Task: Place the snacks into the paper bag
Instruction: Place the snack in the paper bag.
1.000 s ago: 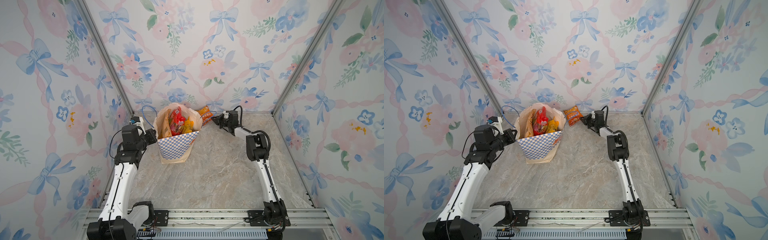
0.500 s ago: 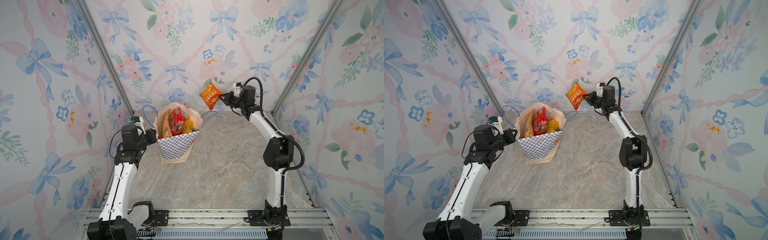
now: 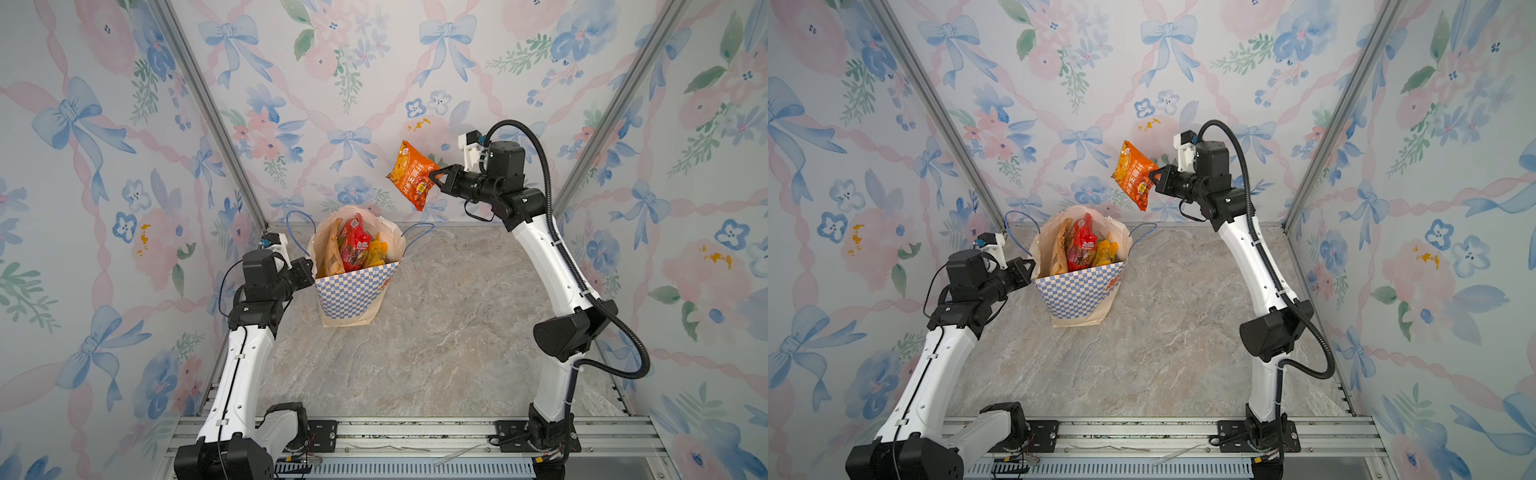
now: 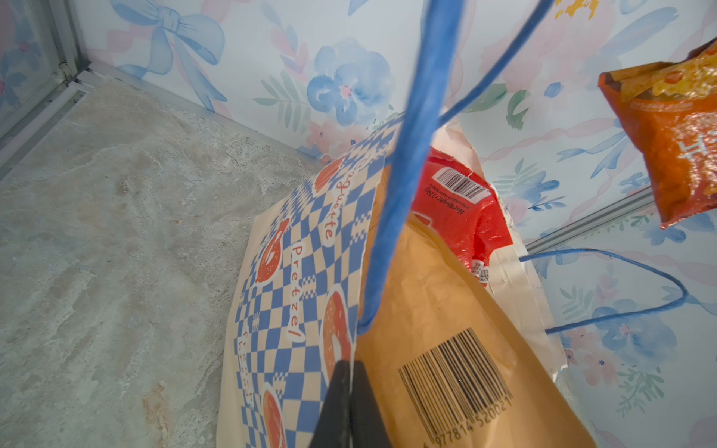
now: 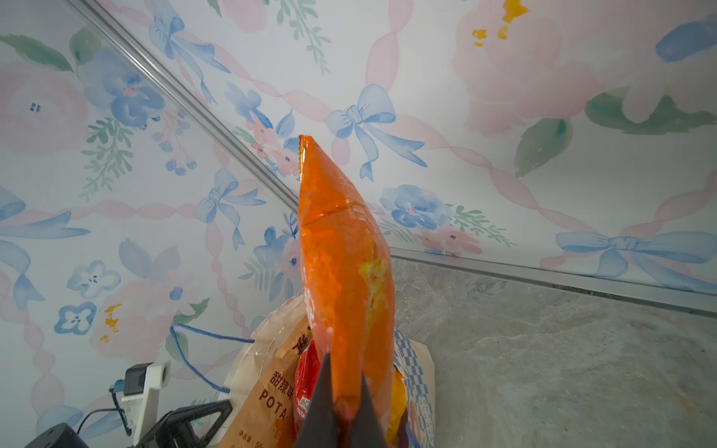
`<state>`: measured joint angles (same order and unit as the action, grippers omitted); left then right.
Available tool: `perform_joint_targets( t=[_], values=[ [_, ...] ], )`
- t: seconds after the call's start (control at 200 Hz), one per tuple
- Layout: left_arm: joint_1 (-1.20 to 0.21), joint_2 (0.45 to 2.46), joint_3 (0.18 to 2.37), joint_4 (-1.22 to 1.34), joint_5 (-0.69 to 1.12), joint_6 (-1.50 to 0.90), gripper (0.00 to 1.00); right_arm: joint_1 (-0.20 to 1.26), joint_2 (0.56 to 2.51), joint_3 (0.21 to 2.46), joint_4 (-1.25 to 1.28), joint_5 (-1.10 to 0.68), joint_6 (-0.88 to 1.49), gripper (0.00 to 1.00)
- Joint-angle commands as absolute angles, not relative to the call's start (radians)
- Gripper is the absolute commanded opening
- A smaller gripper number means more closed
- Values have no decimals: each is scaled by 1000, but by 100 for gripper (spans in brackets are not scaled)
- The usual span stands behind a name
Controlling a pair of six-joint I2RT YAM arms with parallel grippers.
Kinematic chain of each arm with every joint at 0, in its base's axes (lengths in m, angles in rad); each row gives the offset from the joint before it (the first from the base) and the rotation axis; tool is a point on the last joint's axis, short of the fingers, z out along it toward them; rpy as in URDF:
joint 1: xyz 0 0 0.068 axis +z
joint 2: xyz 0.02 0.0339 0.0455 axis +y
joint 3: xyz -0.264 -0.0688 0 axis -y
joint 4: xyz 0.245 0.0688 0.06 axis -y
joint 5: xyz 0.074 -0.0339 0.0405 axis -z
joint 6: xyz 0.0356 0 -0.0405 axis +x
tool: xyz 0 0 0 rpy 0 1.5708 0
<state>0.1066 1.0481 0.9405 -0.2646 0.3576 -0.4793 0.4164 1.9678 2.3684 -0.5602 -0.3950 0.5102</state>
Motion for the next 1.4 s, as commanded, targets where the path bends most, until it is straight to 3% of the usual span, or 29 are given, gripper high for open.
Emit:
perform_joint_targets(
  t=[0.0, 0.585, 1.395],
  values=[
    [118, 1018, 937, -281, 366, -475, 0, 476, 1923, 2390, -712, -274, 390, 0],
    [118, 1012, 933, -281, 371, -483, 0, 681, 2000, 2377, -842, 16, 260, 0],
    [118, 1018, 930, -282, 368, -483, 0, 758, 2207, 2539, -803, -17, 299, 0]
  ],
)
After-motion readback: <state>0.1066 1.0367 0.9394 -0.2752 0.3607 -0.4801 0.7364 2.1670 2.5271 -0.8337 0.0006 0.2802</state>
